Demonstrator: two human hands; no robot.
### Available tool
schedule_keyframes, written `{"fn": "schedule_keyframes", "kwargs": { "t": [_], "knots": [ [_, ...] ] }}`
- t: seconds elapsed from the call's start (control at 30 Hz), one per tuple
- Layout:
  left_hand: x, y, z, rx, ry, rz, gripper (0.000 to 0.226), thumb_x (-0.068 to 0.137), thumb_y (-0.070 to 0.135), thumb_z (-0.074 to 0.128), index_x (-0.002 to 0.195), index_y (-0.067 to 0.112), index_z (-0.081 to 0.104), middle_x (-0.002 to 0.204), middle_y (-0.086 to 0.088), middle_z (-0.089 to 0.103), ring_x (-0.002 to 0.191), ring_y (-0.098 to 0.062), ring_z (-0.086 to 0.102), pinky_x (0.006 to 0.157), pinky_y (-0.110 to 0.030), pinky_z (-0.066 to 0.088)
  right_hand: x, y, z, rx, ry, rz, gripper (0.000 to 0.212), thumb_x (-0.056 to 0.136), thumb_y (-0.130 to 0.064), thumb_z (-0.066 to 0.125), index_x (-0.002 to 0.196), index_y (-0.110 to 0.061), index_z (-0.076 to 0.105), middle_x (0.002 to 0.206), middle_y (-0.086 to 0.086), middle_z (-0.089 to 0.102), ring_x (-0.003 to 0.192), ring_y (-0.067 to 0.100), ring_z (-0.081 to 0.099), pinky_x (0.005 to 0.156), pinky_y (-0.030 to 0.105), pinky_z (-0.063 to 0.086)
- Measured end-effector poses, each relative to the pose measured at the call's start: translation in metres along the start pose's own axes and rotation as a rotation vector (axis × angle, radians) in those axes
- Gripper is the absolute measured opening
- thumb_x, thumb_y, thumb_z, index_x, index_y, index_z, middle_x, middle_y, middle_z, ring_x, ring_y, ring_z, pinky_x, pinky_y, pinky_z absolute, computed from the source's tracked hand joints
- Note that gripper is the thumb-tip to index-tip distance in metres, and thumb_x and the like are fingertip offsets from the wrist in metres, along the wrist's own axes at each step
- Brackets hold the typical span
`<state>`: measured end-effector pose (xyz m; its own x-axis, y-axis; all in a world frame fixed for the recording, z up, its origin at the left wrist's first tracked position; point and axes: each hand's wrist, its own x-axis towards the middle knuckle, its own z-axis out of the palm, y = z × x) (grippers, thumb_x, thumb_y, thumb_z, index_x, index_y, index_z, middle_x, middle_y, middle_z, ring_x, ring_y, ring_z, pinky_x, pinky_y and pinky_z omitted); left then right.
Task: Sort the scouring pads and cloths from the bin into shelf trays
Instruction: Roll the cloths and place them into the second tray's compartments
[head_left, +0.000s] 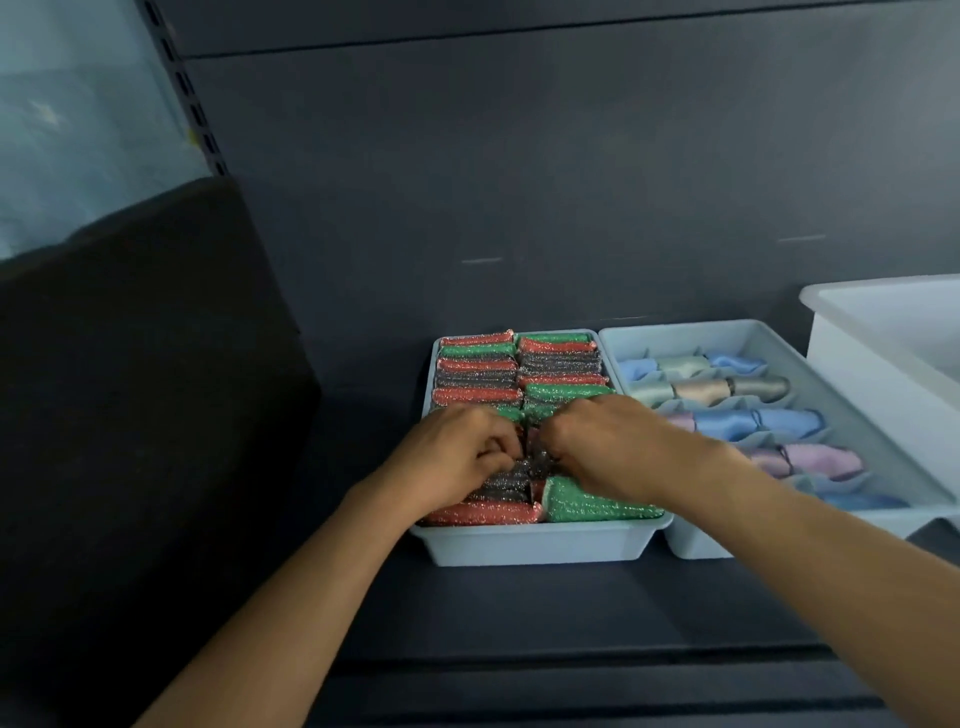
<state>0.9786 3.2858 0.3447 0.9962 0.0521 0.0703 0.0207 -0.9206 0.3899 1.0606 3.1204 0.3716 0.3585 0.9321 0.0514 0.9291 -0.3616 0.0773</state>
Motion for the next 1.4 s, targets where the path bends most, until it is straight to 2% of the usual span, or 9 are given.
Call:
{"fn": "schedule_keyframes", "kwargs": {
  "t": [0.13, 0.2, 0.33, 0.5, 0.7, 0.9, 1.07, 1.27, 1.4],
  "knots": [
    [-0.017, -0.002, -0.002, -0.124, 0.112, -0.045, 0.038, 0.094, 0.046, 0.052, 0.125, 0.028, 0.062, 0.125, 0.016, 0.054, 0.118, -0.002, 0.048, 0.101, -0.024, 0.037, -0.005, 0.020, -0.008, 0.227, -0.048, 0.070, 0.013, 0.088, -0.025, 0.066, 0.099, -0.019, 0.068, 0.096, -0.003, 0.069, 0.085, 0.013, 0.059, 0.075, 0.026, 0.044],
    [-0.026, 0.007, 0.006, 0.001, -0.067, -0.049, 0.061, 0.097, 0.057, 0.027, 0.151, 0.029, 0.031, 0.156, 0.018, 0.024, 0.145, -0.003, 0.018, 0.119, -0.028, 0.014, -0.015, 0.022, -0.007, 0.251, -0.058, 0.108, 0.025, 0.087, -0.032, 0.068, 0.111, -0.023, 0.067, 0.101, -0.006, 0.069, 0.090, 0.012, 0.059, 0.073, 0.023, 0.039],
    [-0.030, 0.011, 0.021, 0.261, -0.226, -0.056, 0.062, 0.100, 0.054, 0.006, 0.153, 0.029, -0.014, 0.158, 0.015, -0.023, 0.143, 0.002, -0.024, 0.120, -0.034, -0.014, -0.015, 0.015, -0.004, 0.212, -0.003, 0.098, 0.024, 0.091, -0.023, 0.063, 0.115, -0.021, 0.066, 0.110, -0.004, 0.069, 0.104, 0.017, 0.061, 0.080, 0.023, 0.038],
    [-0.031, 0.010, 0.025, 0.244, -0.168, -0.102, 0.064, 0.099, 0.057, 0.007, 0.154, 0.030, -0.010, 0.160, 0.016, -0.019, 0.144, 0.003, -0.022, 0.122, -0.035, -0.011, -0.011, 0.010, -0.007, 0.056, 0.031, 0.054, 0.018, 0.088, -0.014, 0.058, 0.103, -0.021, 0.067, 0.104, 0.002, 0.068, 0.100, 0.023, 0.062, 0.083, 0.033, 0.048],
    [-0.035, 0.014, 0.015, 0.017, -0.063, -0.136, 0.062, 0.100, 0.056, 0.028, 0.155, 0.035, 0.010, 0.160, 0.022, -0.001, 0.143, 0.009, -0.007, 0.121, -0.029, -0.009, -0.006, 0.020, -0.002, 0.342, -0.091, 0.099, 0.019, 0.082, -0.020, 0.074, 0.101, -0.018, 0.072, 0.098, -0.005, 0.071, 0.089, 0.009, 0.063, 0.083, 0.025, 0.049],
    [-0.032, 0.016, 0.021, 0.205, -0.116, 0.012, 0.056, 0.102, 0.052, 0.011, 0.154, 0.038, -0.007, 0.158, 0.025, -0.015, 0.143, 0.008, -0.019, 0.122, -0.033, -0.011, -0.032, 0.035, 0.015, 0.433, 0.085, 0.187, 0.012, 0.087, -0.018, 0.067, 0.098, -0.021, 0.073, 0.091, -0.014, 0.057, 0.084, 0.006, 0.055, 0.077, 0.021, 0.042],
    [-0.025, 0.011, 0.024, 0.195, -0.092, 0.029, 0.045, 0.106, 0.041, 0.019, 0.148, 0.033, 0.034, 0.161, 0.022, 0.006, 0.141, 0.011, -0.009, 0.121, -0.027, -0.005, -0.031, 0.045, 0.020, 0.525, 0.127, 0.206, 0.011, 0.087, -0.019, 0.068, 0.095, -0.022, 0.076, 0.088, -0.016, 0.058, 0.083, 0.003, 0.056, 0.078, 0.020, 0.044],
    [-0.023, 0.013, 0.021, 0.080, -0.072, 0.033, 0.047, 0.106, 0.041, 0.025, 0.151, 0.045, 0.017, 0.158, 0.028, 0.002, 0.143, 0.011, -0.003, 0.120, -0.025, -0.002, -0.030, 0.045, 0.023, 0.511, 0.092, 0.141, 0.013, 0.089, -0.016, 0.066, 0.097, -0.018, 0.076, 0.084, -0.020, 0.051, 0.081, -0.003, 0.049, 0.078, 0.020, 0.041],
    [-0.024, 0.011, 0.023, 0.163, -0.099, 0.009, 0.043, 0.106, 0.041, 0.024, 0.148, 0.040, 0.033, 0.158, 0.027, 0.003, 0.146, 0.006, -0.005, 0.123, -0.031, -0.001, -0.038, 0.040, 0.026, 0.483, 0.133, 0.115, 0.027, 0.095, -0.035, 0.055, 0.117, -0.026, 0.068, 0.112, -0.008, 0.061, 0.105, 0.010, 0.052, 0.094, 0.030, 0.044]
  ]
}}
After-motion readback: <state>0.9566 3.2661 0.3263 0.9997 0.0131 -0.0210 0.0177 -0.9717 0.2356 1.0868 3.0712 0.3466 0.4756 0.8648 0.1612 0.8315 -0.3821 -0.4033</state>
